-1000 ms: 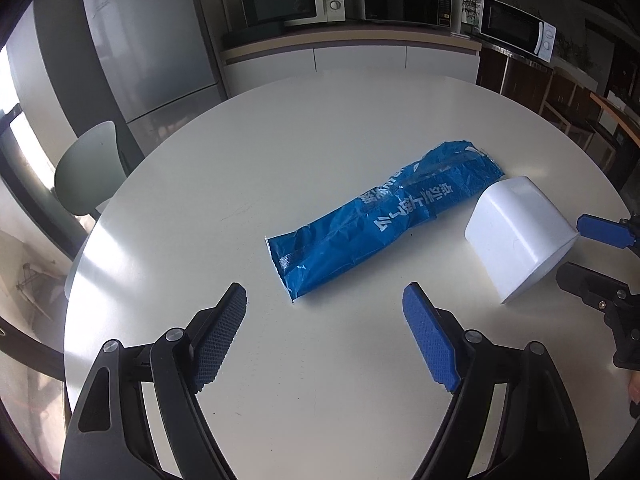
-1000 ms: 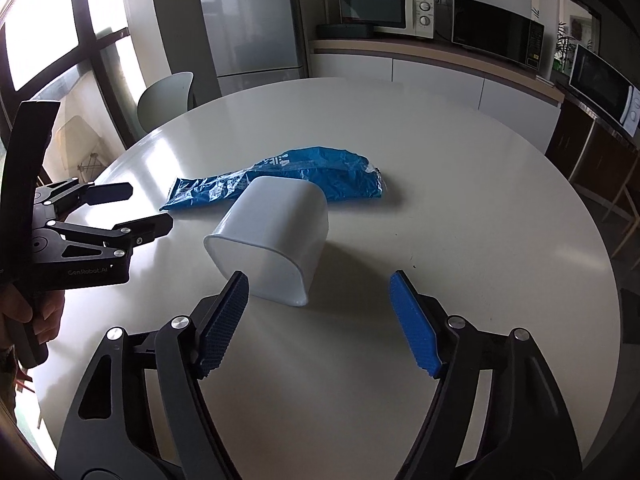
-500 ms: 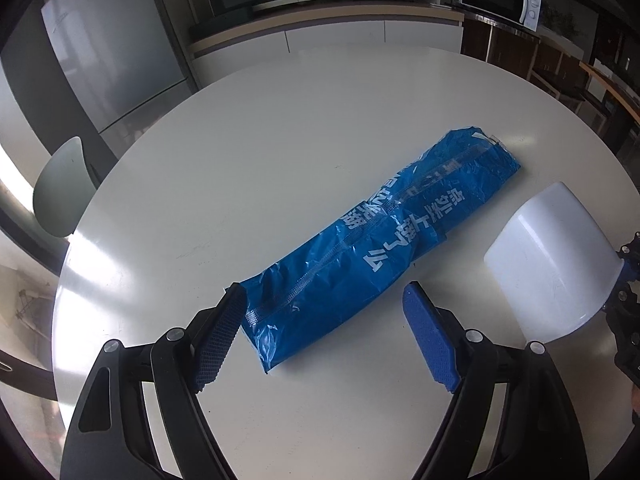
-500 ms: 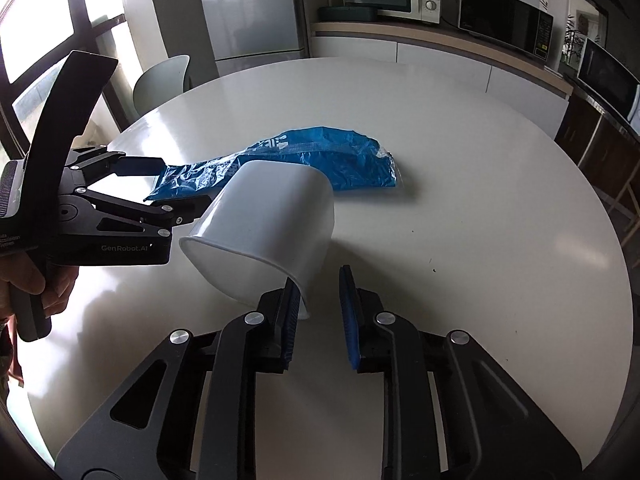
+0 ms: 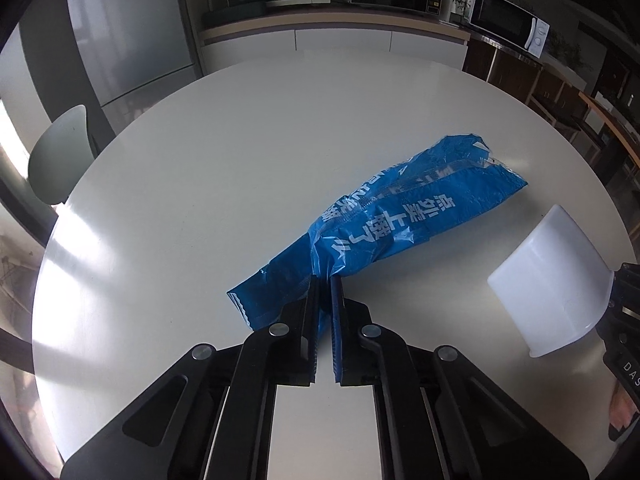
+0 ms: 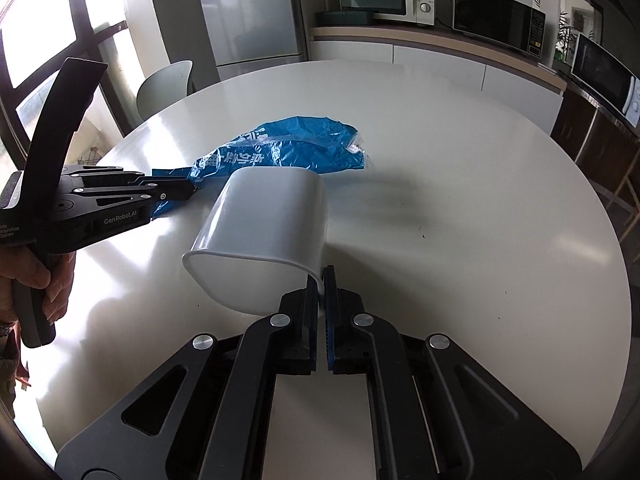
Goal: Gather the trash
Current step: 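Carry the blue packet and white container down over the blue wastebasket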
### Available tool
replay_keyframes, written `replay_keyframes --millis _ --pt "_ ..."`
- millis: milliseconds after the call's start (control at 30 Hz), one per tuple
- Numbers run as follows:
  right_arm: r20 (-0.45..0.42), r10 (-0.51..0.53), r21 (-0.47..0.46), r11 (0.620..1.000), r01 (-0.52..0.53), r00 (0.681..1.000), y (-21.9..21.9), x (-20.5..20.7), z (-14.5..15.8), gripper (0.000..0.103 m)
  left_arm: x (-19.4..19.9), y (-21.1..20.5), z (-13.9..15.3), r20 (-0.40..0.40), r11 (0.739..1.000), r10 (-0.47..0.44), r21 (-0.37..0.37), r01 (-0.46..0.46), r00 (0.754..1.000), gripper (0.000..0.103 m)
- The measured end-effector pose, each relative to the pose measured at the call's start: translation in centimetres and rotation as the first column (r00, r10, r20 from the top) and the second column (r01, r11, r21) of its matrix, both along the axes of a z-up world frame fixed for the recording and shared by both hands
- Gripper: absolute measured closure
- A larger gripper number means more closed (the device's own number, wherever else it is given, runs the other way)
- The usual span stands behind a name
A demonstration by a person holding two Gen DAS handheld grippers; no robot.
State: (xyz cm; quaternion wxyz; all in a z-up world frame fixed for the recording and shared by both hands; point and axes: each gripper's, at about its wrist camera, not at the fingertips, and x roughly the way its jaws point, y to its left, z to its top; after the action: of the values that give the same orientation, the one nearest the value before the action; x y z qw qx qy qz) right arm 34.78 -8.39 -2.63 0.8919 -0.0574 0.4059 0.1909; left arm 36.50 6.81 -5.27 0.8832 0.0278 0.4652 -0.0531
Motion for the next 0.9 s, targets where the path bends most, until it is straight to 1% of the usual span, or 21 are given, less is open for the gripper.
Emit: replay_keyframes --millis 133,300,433,533,733,900 --pt "0.015 0.001 0.015 1.0 -0.001 1.0 -0.4 -1.4 0.3 0.1 -2.1 0.8 0.5 0.012 0.996 0.075 -0.05 -0.074 0.997 0.101" --pt "0.036 0.005 0.029 1.0 -0.006 0.999 -0.9 -3.4 0.9 0.1 -5.3 1.3 1.9 0.062 0.986 0.14 -0.097 -0.134 0.988 0.101" --pt "0.051 0.008 0.046 0.999 -0.011 0.999 -1.5 -4.9 1.4 0.1 -8.0 2.1 3.1 0.094 0.974 0.187 -0.15 -0.171 0.978 0.101" --pt "0.061 0.013 0.059 0.998 -0.016 0.998 -2.0 -6.2 1.6 0.1 -10.0 2.4 3.5 0.108 0.96 0.226 -0.196 -0.203 0.968 0.101" --pt "0.085 0.02 0.063 0.998 -0.026 0.996 -3.0 -8.8 2.1 0.1 -13.8 1.6 4.1 0.154 0.955 0.245 -0.21 -0.21 0.957 0.101" --pt "0.089 0.02 0.086 0.996 -0.027 0.996 -4.1 -11.1 2.4 0.1 -17.0 1.2 4.5 0.18 0.949 0.264 -0.222 -0.222 0.948 0.101"
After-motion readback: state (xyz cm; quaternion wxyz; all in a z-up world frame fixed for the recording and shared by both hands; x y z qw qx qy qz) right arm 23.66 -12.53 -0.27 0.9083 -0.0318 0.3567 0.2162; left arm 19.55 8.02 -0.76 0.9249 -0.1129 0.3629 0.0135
